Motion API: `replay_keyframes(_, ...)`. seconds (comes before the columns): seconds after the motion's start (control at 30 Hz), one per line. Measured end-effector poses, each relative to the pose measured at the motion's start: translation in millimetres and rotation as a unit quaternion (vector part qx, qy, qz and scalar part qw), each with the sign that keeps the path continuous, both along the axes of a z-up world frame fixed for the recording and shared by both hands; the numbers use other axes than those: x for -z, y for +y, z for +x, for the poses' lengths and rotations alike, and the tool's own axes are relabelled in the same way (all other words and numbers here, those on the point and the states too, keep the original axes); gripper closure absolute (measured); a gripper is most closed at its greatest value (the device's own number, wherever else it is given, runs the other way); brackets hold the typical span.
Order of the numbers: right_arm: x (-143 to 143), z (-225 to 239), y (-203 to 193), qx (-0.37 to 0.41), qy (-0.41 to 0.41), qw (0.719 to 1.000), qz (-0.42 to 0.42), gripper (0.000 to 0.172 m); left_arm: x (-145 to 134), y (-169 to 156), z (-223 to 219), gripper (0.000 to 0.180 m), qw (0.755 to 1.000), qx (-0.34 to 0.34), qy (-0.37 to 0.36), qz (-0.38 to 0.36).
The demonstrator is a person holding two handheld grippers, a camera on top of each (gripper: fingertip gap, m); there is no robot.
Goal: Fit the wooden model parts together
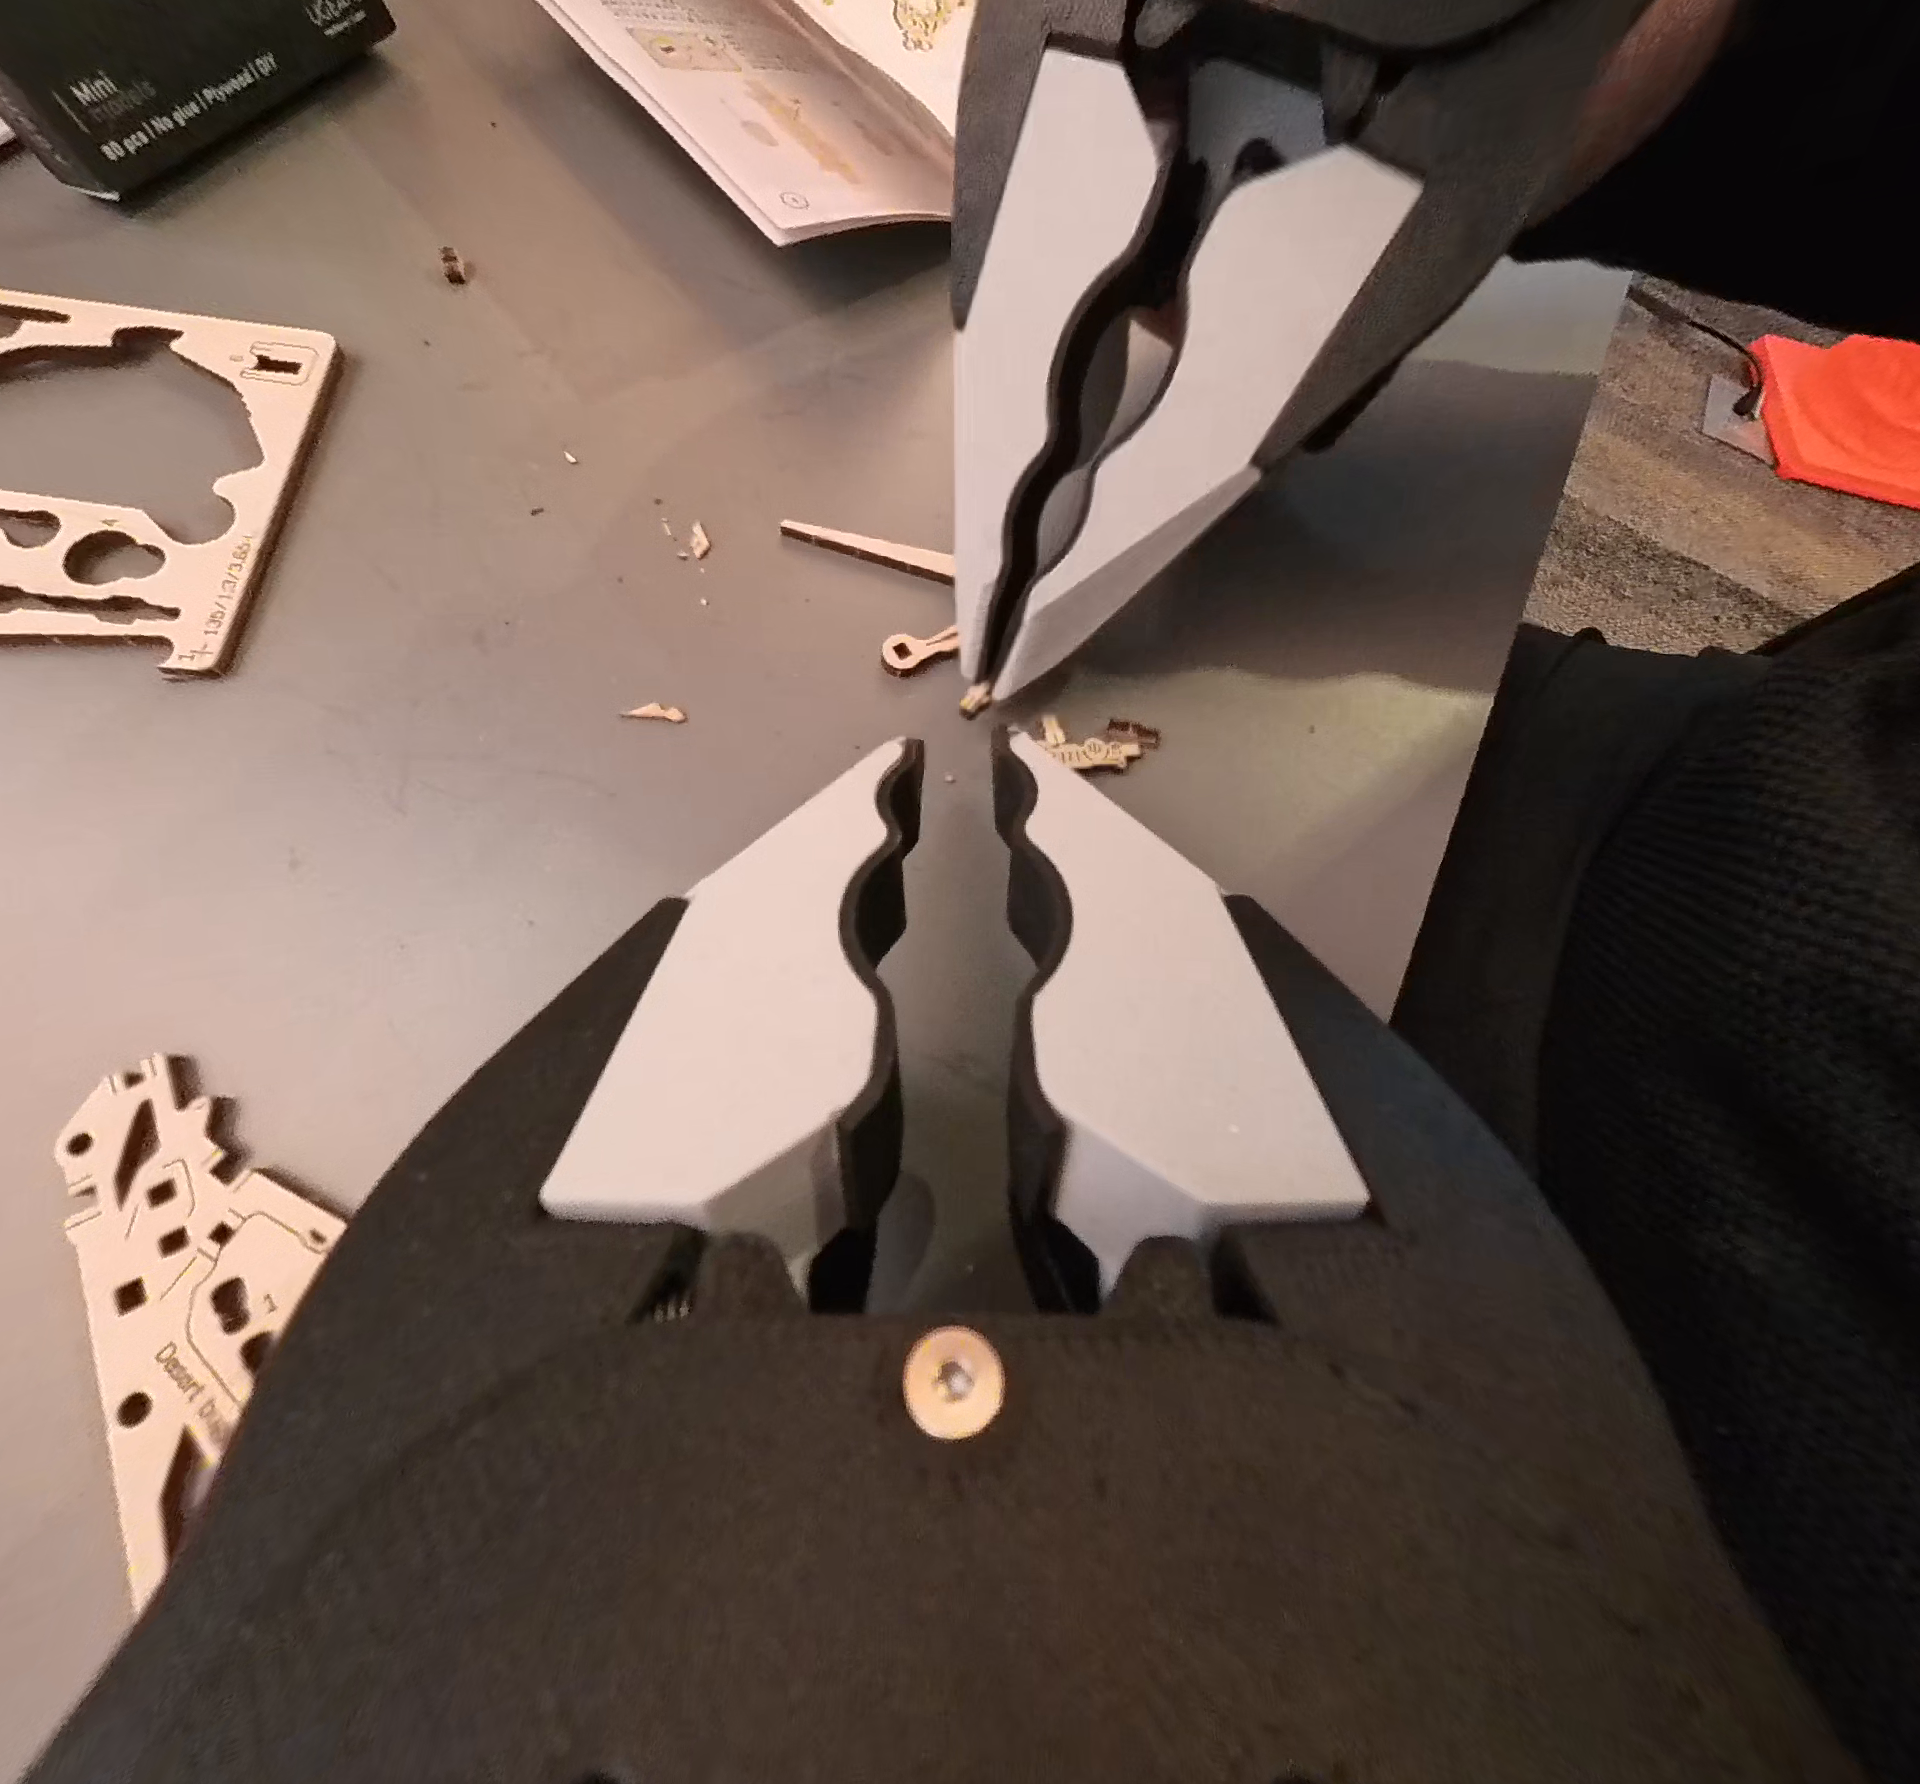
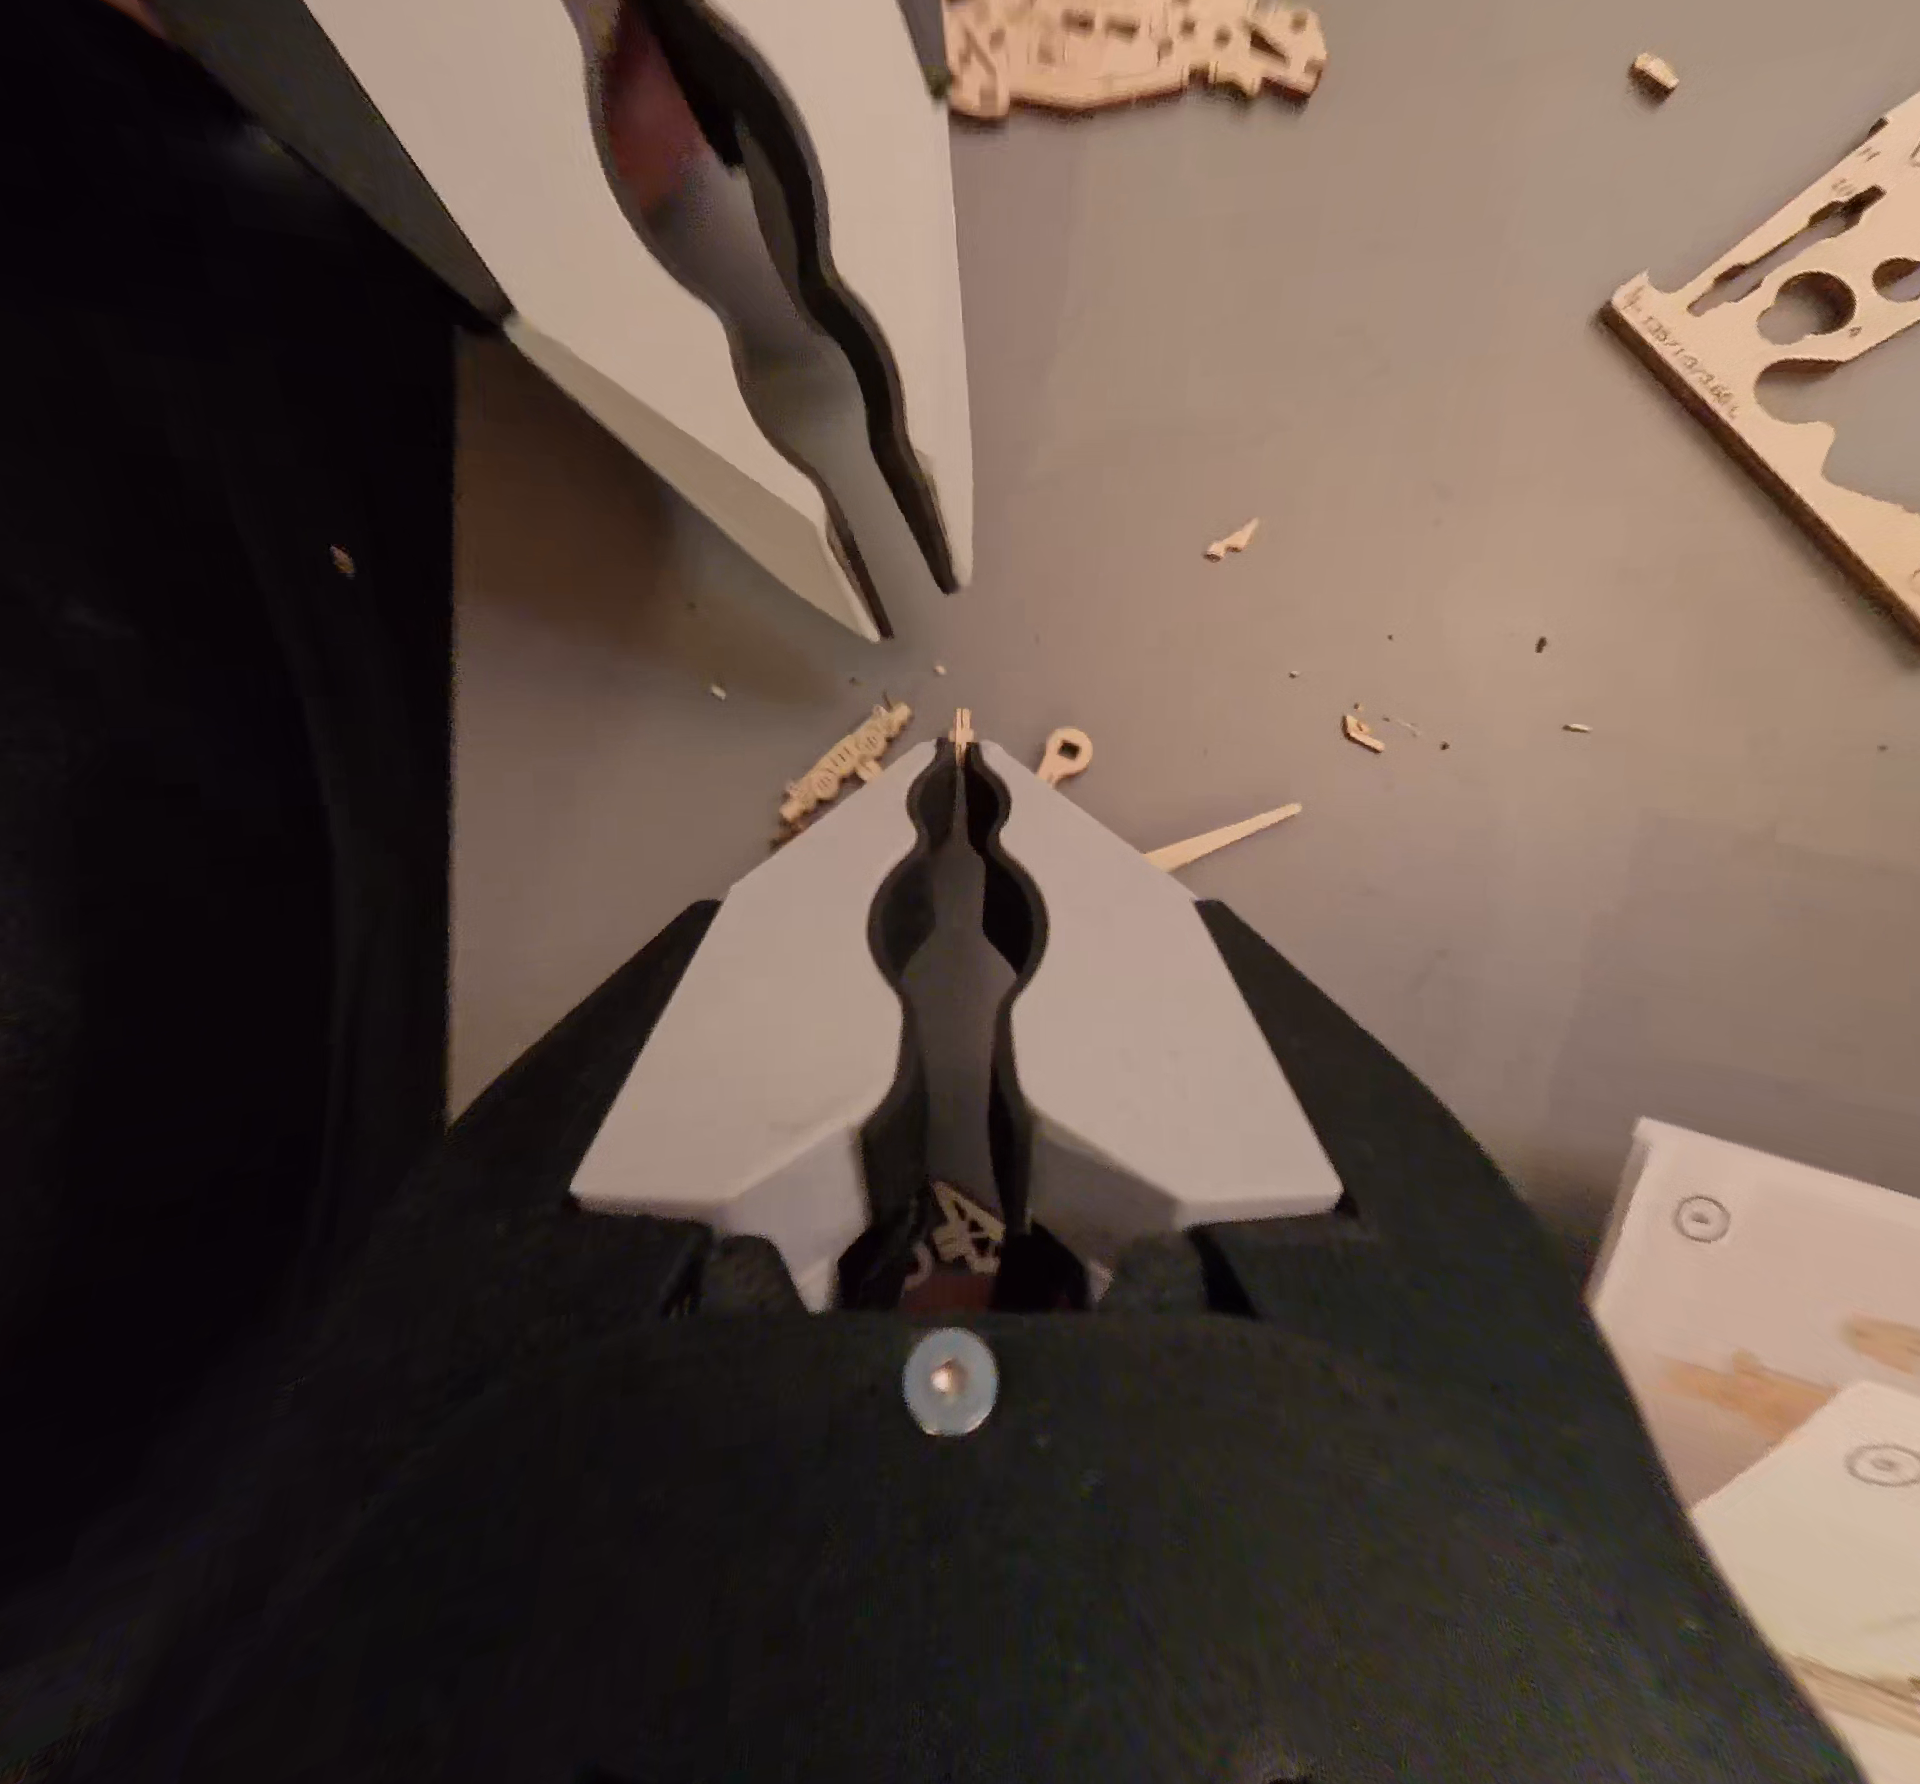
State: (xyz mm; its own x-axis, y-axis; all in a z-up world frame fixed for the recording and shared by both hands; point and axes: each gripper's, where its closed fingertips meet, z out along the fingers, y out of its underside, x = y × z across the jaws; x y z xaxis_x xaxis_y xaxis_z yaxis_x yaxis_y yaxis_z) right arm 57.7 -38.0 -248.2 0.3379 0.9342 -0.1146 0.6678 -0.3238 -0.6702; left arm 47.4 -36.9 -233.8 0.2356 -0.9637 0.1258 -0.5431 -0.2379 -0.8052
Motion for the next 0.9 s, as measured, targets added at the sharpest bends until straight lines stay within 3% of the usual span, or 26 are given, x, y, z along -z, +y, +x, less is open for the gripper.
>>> replay_keyframes(0.03, -8, -2, 0, 0.007, 0.031, 0.999, -0.014, 0.172, -2, 1, 0, 0.168, 1.0, -0.003, -0.003, 0.004)
replay_keyframes(0.13, -41, -5, 3, 0.047, 0.158, 0.983, -0.079, 0.172, -13, 7, 2, 0.164, 0.999, -0.012, -0.019, 0.028)
replay_keyframes(0.23, -73, 2, 11, 0.089, 0.292, 0.937, -0.169, 0.172, -33, 10, 8, 0.161, 0.997, -0.007, -0.036, 0.064)
replay_keyframes(0.37, -86, 16, 16, 0.121, 0.367, 0.893, -0.231, 0.172, -56, 13, 16, 0.161, 0.995, -0.004, -0.064, 0.082)
replay_keyframes(0.5, -95, 22, 15, 0.128, 0.403, 0.874, -0.241, 0.172, -68, 13, 24, 0.161, 0.993, 0.0, -0.079, 0.09)
replay_keyframes(0.6, -96, 23, 11, 0.123, 0.387, 0.891, -0.203, 0.172, -73, 12, 30, 0.162, 0.992, 0.006, -0.082, 0.094)
replay_keyframes(0.77, -95, 25, 4, 0.087, 0.255, 0.963, -0.015, 0.172, -84, 6, 37, 0.165, 0.991, 0.032, -0.099, 0.079)
replay_keyframes(0.9, -97, 28, 1, 0.059, 0.163, 0.981, 0.089, 0.172, -83, 1, 42, 0.172, 0.991, 0.054, -0.088, 0.08)
